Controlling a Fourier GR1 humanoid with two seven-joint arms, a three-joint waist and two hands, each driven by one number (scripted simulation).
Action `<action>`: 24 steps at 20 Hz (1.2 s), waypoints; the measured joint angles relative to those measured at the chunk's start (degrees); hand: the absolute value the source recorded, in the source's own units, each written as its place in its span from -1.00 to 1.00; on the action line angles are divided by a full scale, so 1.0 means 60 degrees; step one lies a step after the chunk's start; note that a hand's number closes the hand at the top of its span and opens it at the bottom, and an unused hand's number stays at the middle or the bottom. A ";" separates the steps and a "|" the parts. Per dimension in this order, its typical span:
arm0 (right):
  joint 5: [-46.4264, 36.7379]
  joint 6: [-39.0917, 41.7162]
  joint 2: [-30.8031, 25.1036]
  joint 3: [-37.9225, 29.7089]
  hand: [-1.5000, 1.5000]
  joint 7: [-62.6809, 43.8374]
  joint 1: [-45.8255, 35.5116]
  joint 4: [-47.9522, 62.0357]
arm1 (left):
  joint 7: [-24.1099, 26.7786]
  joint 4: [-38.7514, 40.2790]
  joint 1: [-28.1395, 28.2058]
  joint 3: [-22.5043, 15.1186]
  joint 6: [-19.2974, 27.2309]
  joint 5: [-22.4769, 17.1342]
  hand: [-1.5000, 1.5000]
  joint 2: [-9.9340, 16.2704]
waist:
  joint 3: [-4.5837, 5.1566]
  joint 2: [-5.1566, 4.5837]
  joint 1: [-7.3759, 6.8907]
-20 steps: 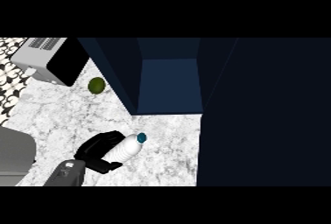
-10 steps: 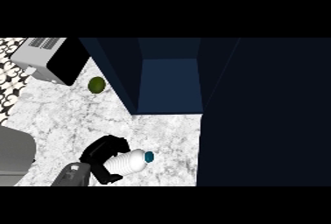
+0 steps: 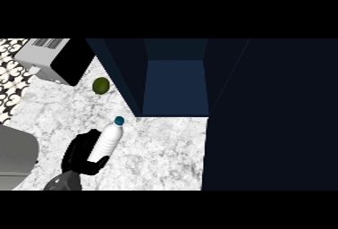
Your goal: Pick up the bottled water, place it into the cabinet and close the cabinet
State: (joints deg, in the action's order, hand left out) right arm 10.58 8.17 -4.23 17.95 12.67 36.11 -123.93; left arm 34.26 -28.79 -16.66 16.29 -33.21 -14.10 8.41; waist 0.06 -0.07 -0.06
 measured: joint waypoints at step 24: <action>0.0243 -0.0296 -0.0243 0.0300 -1.00 -0.0238 -0.0248 -0.0088 | -0.3372 -0.6518 0.1543 -0.1864 0.2563 -0.2028 1.00 -0.1308 | -0.0016 0.0044 0.0012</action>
State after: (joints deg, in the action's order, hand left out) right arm 12.04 6.39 -5.68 19.75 11.25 34.62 -124.46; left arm 14.03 -67.90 -7.40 5.11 -17.82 -26.26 0.56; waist -0.03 0.19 0.02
